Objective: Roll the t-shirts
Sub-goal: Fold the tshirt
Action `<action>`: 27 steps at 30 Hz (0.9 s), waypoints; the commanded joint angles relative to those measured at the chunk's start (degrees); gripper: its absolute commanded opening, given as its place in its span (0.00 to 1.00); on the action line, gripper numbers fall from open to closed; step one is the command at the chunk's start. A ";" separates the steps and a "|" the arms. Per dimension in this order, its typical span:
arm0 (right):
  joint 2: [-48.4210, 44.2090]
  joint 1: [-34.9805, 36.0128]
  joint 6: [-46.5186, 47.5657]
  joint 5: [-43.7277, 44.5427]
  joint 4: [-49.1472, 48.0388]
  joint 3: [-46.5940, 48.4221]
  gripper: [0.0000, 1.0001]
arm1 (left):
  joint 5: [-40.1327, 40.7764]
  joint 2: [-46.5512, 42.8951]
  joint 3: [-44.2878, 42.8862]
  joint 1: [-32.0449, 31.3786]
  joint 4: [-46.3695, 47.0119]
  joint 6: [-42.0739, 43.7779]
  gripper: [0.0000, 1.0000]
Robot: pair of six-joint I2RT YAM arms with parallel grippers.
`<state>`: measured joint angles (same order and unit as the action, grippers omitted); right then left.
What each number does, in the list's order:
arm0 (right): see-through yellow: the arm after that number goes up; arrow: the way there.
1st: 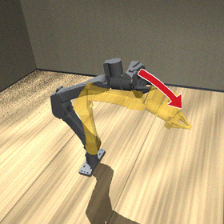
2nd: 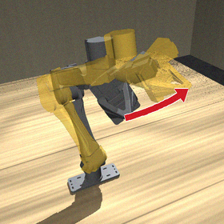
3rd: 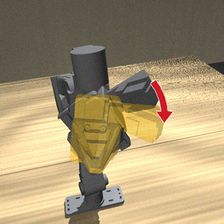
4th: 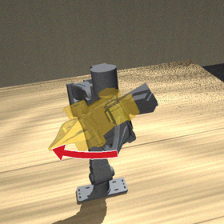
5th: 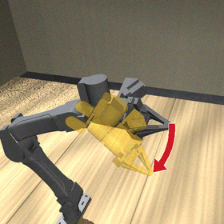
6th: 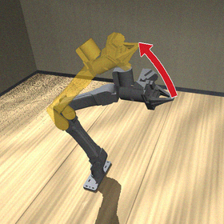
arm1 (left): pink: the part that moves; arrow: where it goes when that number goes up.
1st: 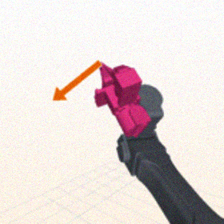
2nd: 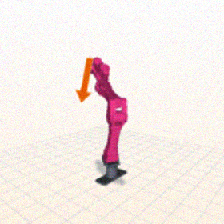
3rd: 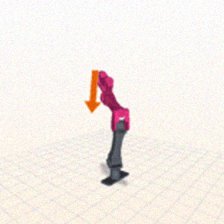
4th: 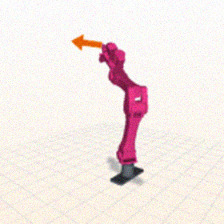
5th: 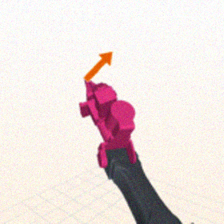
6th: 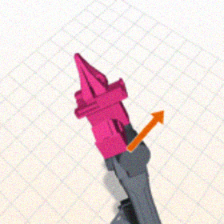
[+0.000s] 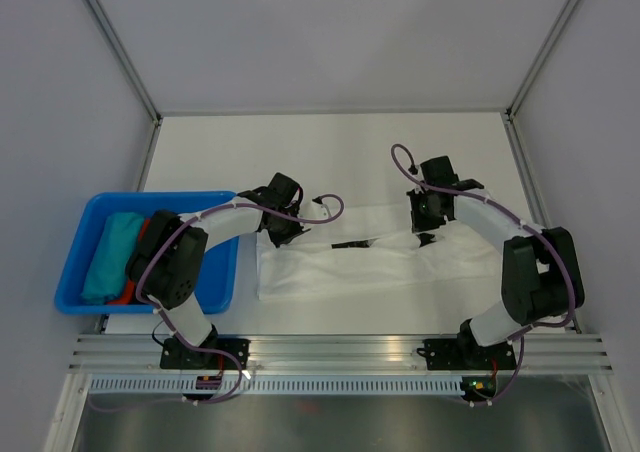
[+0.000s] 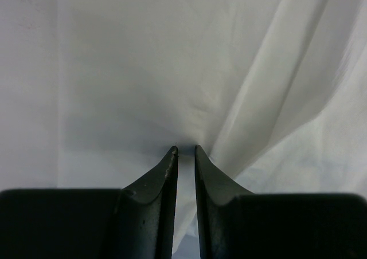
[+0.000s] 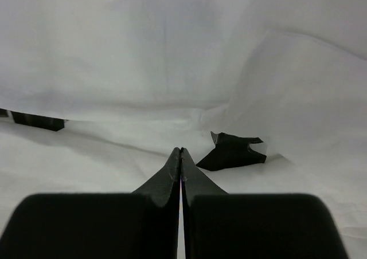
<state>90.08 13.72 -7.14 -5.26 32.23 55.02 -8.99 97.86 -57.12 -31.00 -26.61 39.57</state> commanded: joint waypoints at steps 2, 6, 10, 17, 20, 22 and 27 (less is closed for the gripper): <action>-5.70 -1.23 -3.67 -1.95 -0.84 5.09 0.00 | 1.17 -1.36 0.26 -0.20 0.24 0.68 0.23; -5.62 -8.68 -6.92 -2.39 -3.75 3.25 0.01 | 1.00 -1.19 0.00 -0.20 0.33 0.68 0.23; -1.33 -10.46 -8.42 -5.55 -8.49 -0.78 0.01 | 0.73 -0.92 -0.18 -0.20 0.33 0.68 0.23; 1.67 -12.39 -10.88 -4.67 -14.65 -10.55 0.00 | 1.17 -1.36 0.52 -0.20 0.51 1.12 0.23; 1.06 -13.28 -10.97 -5.20 -14.91 -10.47 0.00 | 0.38 -1.36 0.78 -0.20 0.86 1.56 0.23; -0.51 -13.28 -10.62 -5.03 -12.91 -8.45 0.00 | 0.20 -1.10 0.70 -0.20 0.77 1.65 0.23; -6.92 -13.28 -9.65 -3.27 -8.41 -2.65 0.00 | 0.38 -1.71 0.35 -0.20 0.77 1.65 0.23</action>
<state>88.60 0.58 -17.26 -10.37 22.06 47.72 -8.97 97.82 -57.04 -31.00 -26.44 39.94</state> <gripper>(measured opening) 0.003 0.231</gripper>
